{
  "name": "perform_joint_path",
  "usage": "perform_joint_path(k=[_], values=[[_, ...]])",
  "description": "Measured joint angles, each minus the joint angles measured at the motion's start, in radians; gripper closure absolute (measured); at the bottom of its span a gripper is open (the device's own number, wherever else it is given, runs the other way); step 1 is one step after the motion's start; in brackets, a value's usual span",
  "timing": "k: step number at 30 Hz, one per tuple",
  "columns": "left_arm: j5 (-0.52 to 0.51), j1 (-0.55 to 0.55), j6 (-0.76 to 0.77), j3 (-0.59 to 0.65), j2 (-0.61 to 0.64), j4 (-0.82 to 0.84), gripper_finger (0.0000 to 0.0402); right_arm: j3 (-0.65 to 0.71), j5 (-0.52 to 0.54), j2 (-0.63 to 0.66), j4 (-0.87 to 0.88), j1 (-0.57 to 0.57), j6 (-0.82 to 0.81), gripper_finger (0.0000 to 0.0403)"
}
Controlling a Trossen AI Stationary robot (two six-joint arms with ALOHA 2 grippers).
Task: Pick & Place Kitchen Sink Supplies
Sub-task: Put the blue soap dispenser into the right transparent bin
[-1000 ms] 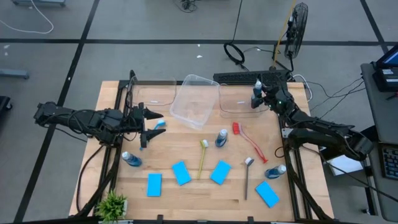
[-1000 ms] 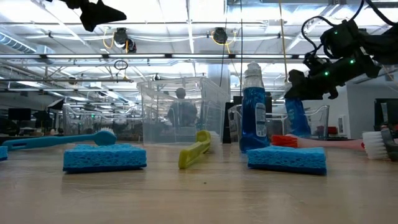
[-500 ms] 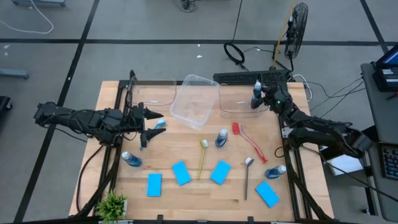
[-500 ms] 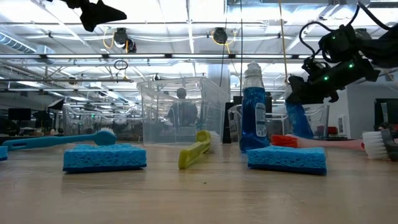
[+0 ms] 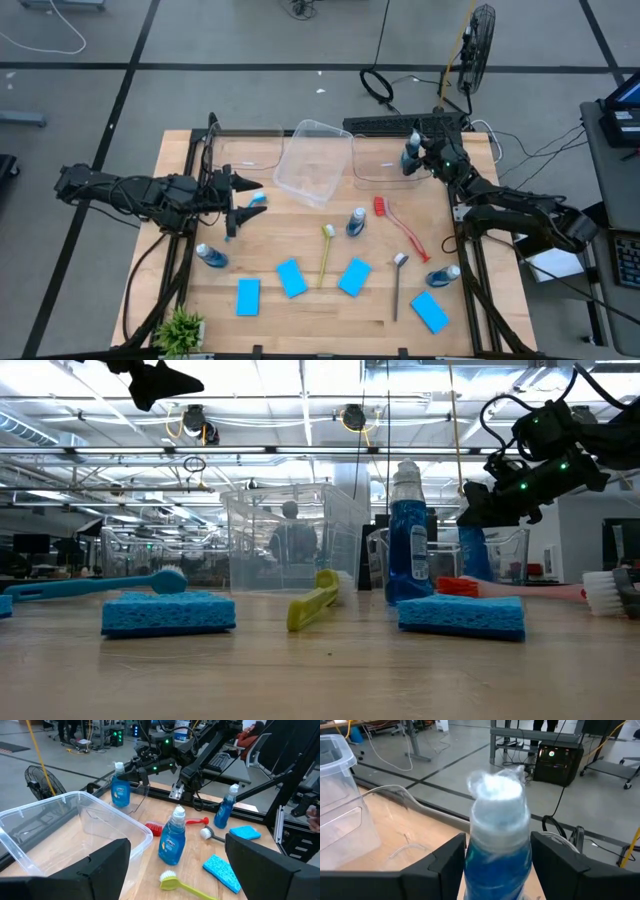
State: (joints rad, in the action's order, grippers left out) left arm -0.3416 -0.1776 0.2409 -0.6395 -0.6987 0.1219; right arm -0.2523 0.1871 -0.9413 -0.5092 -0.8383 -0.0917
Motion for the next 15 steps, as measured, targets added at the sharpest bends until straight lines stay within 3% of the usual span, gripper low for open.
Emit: perform_joint_path(k=[15], values=[[0.001,0.0,0.006,0.0,0.0,0.0,0.0087,-0.002,0.002,0.003,0.002,0.0,0.0,0.0193]])
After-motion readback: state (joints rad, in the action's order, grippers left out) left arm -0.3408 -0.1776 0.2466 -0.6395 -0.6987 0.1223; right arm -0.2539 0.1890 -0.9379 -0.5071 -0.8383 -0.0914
